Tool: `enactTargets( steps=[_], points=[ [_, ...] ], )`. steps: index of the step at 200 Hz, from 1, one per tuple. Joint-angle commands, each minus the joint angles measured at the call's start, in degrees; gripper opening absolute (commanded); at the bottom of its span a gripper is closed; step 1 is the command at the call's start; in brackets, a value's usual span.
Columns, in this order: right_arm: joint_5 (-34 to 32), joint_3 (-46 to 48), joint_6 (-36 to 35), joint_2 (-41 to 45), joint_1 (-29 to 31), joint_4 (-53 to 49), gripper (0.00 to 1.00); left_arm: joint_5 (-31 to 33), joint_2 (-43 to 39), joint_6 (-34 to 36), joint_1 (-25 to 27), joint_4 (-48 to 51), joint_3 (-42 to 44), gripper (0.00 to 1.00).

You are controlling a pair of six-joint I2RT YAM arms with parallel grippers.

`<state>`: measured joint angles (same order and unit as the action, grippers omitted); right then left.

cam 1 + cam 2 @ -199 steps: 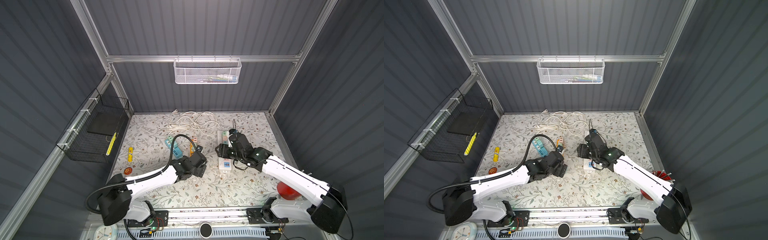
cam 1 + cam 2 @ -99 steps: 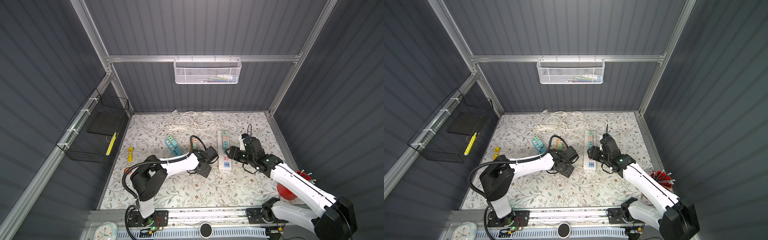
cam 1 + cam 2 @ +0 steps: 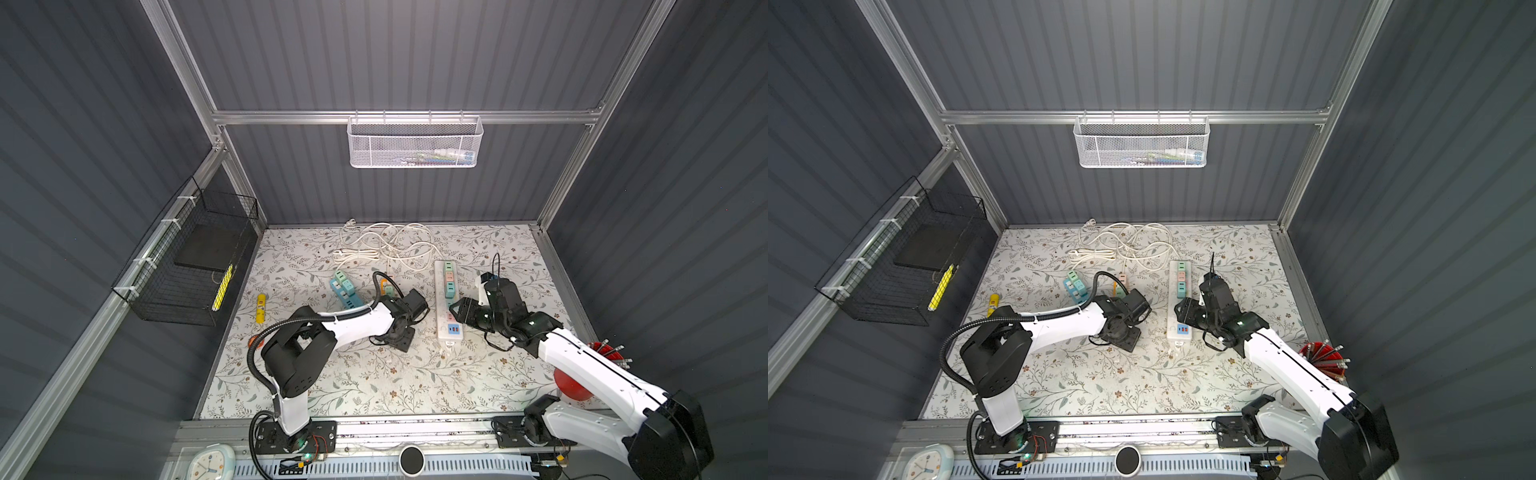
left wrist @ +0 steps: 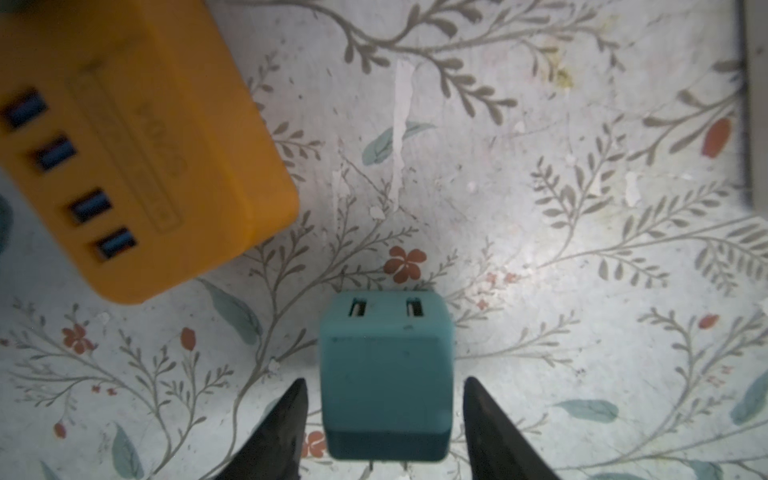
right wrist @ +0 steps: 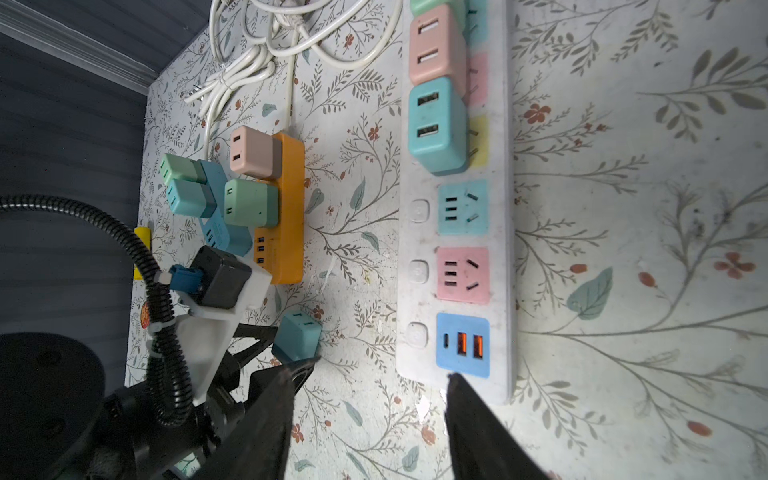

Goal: Insert the plug
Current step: 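Grasp the teal adapter with the left gripper and raise it toward the right gripper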

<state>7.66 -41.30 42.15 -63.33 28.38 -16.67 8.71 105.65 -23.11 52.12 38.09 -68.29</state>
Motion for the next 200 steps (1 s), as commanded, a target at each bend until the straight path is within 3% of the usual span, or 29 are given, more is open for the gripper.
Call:
enactTargets(
  steps=[1,23,72,89,118,155,177,200],
  points=[
    [0.69,0.61,0.20,-0.13,-0.20,0.63,0.58,-0.10,1.30,0.43,0.00,0.44,-0.47,0.57],
    [0.78,0.44,-0.29,-0.19,-0.23,0.46,0.58,0.31,1.76,0.68,0.00,0.30,-0.23,0.52],
    [0.28,-1.57,-2.24,-0.37,-0.17,-2.56,0.58,0.31,-4.41,3.80,0.13,-6.87,3.90,0.27],
    [1.10,-3.64,-4.51,-0.36,-0.19,-4.57,0.59,-0.46,-11.02,6.21,0.51,-14.18,7.69,0.24],
    [3.43,-11.27,-10.55,-6.18,-0.24,-13.50,0.60,6.38,-21.87,10.91,3.88,-33.94,18.45,0.17],
    [9.29,-15.91,-14.57,-7.35,-0.09,-14.60,0.56,4.35,-27.48,20.20,6.85,-61.02,31.86,0.18],
    [15.67,-17.95,-16.46,-7.79,0.07,-14.91,0.56,1.86,-27.32,23.03,7.01,-63.37,31.91,0.15],
    [17.99,-18.89,-18.27,-9.07,0.61,-16.09,0.55,-0.10,-26.57,23.34,6.99,-61.78,30.09,0.12]
  ],
)
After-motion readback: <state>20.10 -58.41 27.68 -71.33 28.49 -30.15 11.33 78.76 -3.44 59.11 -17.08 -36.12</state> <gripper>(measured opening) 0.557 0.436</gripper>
